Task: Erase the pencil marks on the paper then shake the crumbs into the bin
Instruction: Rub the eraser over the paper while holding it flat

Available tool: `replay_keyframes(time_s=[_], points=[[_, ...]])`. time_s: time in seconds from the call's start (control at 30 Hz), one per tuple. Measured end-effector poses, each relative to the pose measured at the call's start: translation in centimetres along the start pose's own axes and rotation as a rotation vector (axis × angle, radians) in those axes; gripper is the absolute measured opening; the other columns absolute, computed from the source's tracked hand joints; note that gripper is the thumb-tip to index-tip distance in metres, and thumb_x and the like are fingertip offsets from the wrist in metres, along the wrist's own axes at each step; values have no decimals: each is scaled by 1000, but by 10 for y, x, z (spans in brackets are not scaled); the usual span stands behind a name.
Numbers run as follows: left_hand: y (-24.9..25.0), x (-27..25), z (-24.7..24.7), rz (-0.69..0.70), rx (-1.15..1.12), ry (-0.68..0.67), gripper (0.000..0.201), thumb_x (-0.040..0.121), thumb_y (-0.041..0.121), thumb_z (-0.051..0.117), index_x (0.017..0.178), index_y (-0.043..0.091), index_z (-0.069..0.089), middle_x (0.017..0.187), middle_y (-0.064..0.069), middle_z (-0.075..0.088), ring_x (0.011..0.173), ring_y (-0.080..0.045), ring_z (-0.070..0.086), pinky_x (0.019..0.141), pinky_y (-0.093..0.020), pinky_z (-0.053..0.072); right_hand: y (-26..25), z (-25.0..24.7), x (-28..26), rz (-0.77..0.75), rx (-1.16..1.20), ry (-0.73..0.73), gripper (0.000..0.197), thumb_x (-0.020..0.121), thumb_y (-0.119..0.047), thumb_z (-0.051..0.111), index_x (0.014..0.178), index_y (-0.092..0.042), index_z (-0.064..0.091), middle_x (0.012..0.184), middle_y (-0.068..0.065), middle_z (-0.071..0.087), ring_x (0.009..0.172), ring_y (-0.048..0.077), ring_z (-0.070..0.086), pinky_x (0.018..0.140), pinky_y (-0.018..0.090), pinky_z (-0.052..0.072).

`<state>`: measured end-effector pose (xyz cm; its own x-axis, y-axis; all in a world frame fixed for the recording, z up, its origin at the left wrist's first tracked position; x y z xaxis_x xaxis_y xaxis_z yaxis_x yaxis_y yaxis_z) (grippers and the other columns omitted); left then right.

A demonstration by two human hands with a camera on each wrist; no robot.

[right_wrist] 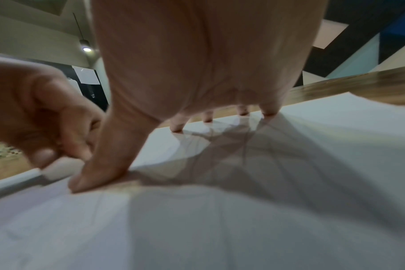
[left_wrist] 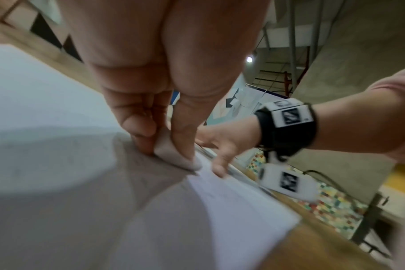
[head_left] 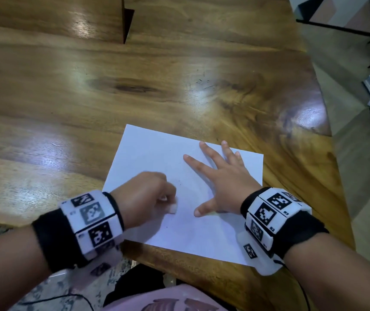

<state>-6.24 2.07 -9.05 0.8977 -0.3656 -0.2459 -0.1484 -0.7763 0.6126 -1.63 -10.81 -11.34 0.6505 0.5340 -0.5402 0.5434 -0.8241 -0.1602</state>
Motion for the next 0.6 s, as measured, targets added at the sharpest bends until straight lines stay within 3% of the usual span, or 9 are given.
replay_keyframes(time_s=[0.13,0.23,0.33,0.4,0.5,0.6], points=[[-22,28,-34,-186,54,217,7,78,20,66,80,14,68,72,0,49,62,-16,45,66,-24,34,-1,0,0,5,-1,-3,115,62,-70,68,141,-54,-14,153,-12,-30,138,32,-33,115,51,-13],[-11,0,-8,-49,1,124,6,76,21,66,73,23,61,63,9,46,57,-8,45,57,-17,33,0,0,0,5,4,-1,115,63,-70,68,141,-55,-14,153,-13,-30,138,32,-33,114,50,-14],[0,-25,18,11,-71,-80,6,75,27,64,72,22,65,67,12,49,64,-4,54,64,-15,40,-1,0,0,6,10,-3,114,63,-69,69,141,-55,-14,153,-13,-30,137,31,-34,114,50,-15],[-2,-7,4,10,-35,-27,11,75,30,66,71,19,67,65,13,44,60,2,45,59,-17,35,-1,-1,0,6,8,-2,114,63,-69,69,141,-55,-14,153,-13,-30,138,32,-34,114,50,-14],[-9,31,-24,-64,71,137,15,78,29,67,80,15,68,69,4,46,62,-11,43,59,-25,30,0,0,1,7,12,-2,114,63,-69,69,141,-55,-14,153,-13,-30,138,32,-33,114,50,-14],[-7,19,-13,-36,44,101,14,78,29,67,74,15,67,66,5,46,65,-15,45,58,-23,31,0,0,0,9,9,-12,114,63,-69,69,141,-55,-14,152,-13,-31,138,31,-34,115,50,-13]])
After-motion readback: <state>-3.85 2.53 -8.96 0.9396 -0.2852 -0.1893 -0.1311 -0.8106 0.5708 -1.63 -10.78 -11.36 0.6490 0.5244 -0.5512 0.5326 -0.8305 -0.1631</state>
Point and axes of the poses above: each hand's wrist, its own x-axis towards the middle knuckle, its own z-axis out of the palm, y = z × x, the point moved 7 cm from there along x, towards the middle knuckle
